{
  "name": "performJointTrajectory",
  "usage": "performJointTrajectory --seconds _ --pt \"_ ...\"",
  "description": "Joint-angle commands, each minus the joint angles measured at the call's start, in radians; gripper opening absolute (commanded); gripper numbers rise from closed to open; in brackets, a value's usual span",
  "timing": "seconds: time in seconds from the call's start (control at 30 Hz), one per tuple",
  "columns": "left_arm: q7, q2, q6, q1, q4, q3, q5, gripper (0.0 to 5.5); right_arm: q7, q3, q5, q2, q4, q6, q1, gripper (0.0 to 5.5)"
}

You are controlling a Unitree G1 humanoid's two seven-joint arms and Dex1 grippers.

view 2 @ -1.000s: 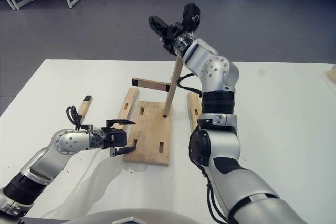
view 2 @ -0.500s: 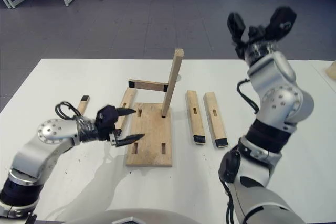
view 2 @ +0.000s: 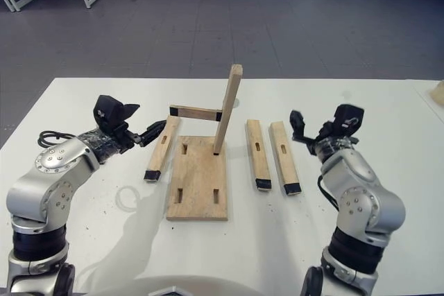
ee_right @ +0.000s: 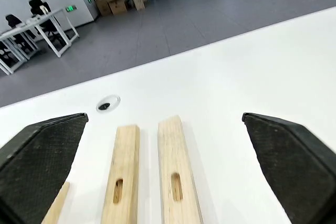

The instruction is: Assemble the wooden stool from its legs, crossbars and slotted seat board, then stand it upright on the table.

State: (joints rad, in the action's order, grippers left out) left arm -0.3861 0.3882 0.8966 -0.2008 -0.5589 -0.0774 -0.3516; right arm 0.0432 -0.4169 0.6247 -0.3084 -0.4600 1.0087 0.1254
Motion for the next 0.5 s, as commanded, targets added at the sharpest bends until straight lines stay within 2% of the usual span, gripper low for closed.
performJointTrajectory --seconds 0.03,0.17,0.5 --pt "0.054 -0.030 0.022 0.001 -0.016 -0.007 -0.003 4.40 -0.082 0.052 -0.026 -0.068 0.011 0.023 -0.106 5.47" --pt "0.080 -0.036 0.024 -0.022 -0.005 -0.020 -0.006 4.40 -0.138 0.090 -0.073 -0.112 0.063 -0.003 -0.132 5.47" --pt "0.117 -0.039 0.035 -0.077 0.026 -0.038 -0.017 4.40 -0.210 0.220 -0.216 -0.124 0.163 -0.098 -0.230 5.47"
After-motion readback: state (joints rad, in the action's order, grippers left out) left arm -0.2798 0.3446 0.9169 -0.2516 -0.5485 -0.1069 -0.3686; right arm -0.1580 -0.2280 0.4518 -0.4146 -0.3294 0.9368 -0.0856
